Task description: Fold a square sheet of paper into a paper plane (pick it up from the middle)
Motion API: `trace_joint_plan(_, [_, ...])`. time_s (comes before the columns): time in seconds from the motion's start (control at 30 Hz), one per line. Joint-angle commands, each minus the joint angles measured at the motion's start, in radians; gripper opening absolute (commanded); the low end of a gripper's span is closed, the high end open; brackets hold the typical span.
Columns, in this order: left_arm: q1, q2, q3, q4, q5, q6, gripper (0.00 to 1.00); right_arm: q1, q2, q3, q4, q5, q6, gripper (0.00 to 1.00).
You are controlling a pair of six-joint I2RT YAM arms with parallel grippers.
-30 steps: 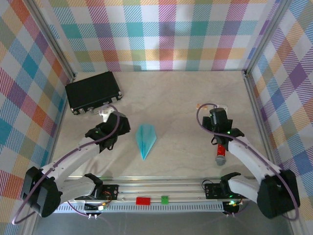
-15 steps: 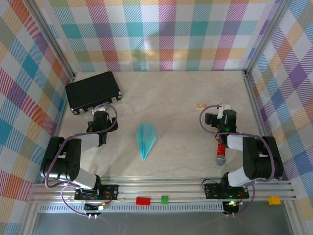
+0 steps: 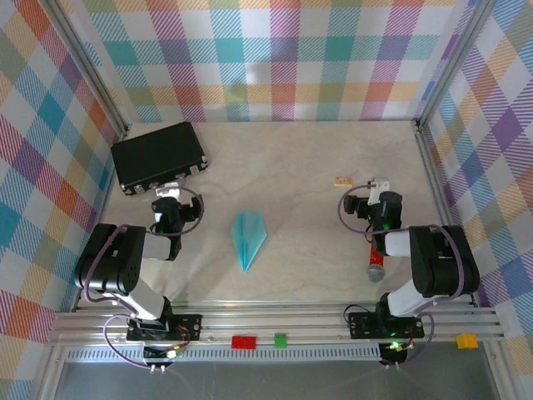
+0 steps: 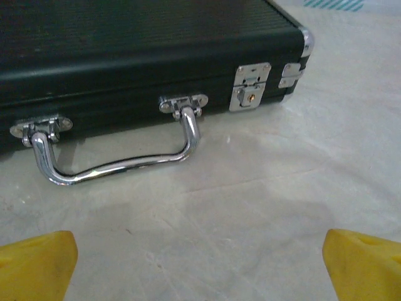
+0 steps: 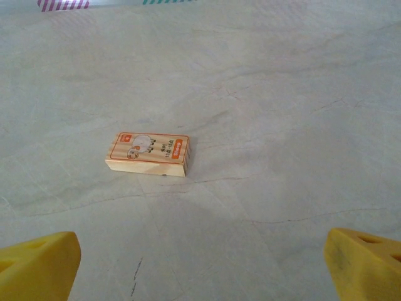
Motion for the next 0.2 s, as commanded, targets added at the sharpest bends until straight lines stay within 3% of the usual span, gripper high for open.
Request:
trace_joint_plan(0.0, [0.009, -0.003, 0.004, 0.037, 0.001, 0.01, 1.0, -0.002, -0.001, 0.02, 0.033, -0.005, 0.003, 0.99])
trace_joint_plan(0.17, [0.01, -0.001, 0.014, 0.021, 0.027, 0.019, 1.0, -0.005, -0.002, 0.018, 0.033, -0.006, 0.003, 0.99])
